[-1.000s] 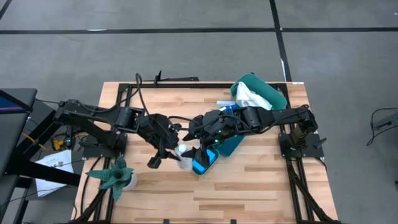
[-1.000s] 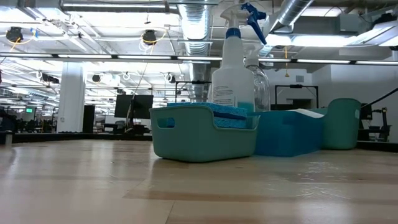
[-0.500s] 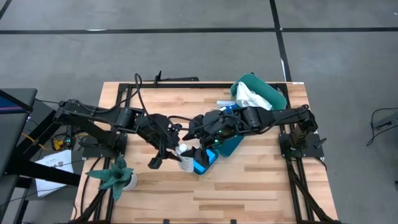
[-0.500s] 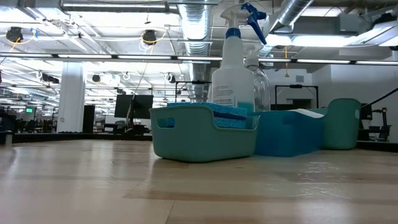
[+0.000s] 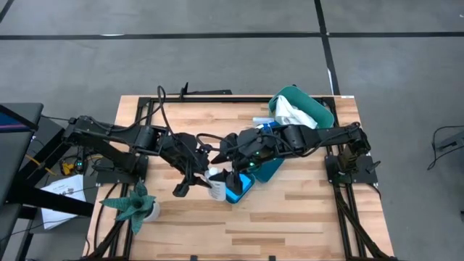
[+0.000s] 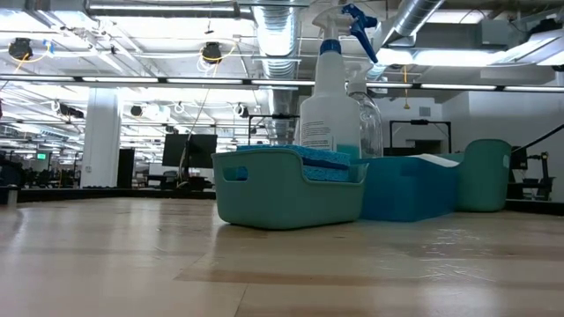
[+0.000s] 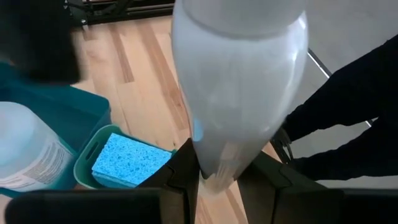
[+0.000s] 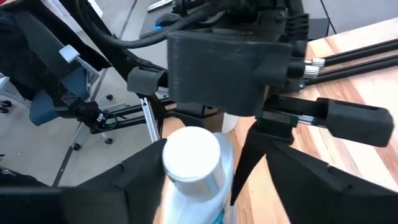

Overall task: Pick & Place Kitchen Items
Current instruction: Put the white plastic restorer bottle into the large blue bin

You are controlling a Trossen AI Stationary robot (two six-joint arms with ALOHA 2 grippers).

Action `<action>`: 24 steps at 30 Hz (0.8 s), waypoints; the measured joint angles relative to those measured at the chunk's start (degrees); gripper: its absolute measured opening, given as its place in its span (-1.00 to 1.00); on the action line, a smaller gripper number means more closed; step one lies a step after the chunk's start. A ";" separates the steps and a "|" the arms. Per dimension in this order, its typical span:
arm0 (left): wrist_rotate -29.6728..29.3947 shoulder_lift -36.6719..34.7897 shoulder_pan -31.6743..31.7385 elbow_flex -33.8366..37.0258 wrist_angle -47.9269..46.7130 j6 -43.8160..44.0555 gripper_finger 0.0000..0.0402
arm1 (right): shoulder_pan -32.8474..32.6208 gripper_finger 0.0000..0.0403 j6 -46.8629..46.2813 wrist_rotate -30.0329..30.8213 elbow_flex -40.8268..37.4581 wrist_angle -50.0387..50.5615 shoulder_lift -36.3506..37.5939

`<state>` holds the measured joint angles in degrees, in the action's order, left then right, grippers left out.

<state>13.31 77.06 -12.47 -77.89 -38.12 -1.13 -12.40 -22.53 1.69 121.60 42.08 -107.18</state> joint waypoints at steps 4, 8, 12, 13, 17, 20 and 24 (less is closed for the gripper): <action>-0.01 0.02 0.00 0.00 0.01 0.02 -0.60 | -0.02 0.04 0.00 -1.02 0.00 -0.24 0.00; -0.07 0.02 0.00 0.00 0.01 0.02 -0.60 | 0.00 -0.26 0.24 -3.27 0.00 -0.67 0.00; 0.28 0.04 0.00 0.00 0.03 0.31 -0.60 | -0.32 -0.46 0.97 -3.50 0.00 -0.84 0.00; 0.30 0.04 0.00 0.00 0.04 0.31 -0.60 | -0.32 -0.46 1.02 -3.60 0.00 -0.93 0.00; 0.28 0.04 -0.02 0.00 0.12 0.25 -0.60 | -0.31 -0.46 0.88 -3.82 0.00 -1.26 0.00; 0.25 0.04 -0.02 0.00 0.12 0.24 -0.59 | -0.33 -0.46 0.77 -3.86 0.00 -1.35 0.00; 0.25 0.04 -0.04 -0.02 0.10 1.32 -0.50 | -0.39 -0.46 0.60 -4.00 0.00 -1.38 0.00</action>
<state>13.56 77.10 -12.51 -77.91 -38.02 0.19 -12.79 -21.92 -2.31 121.60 40.70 -107.18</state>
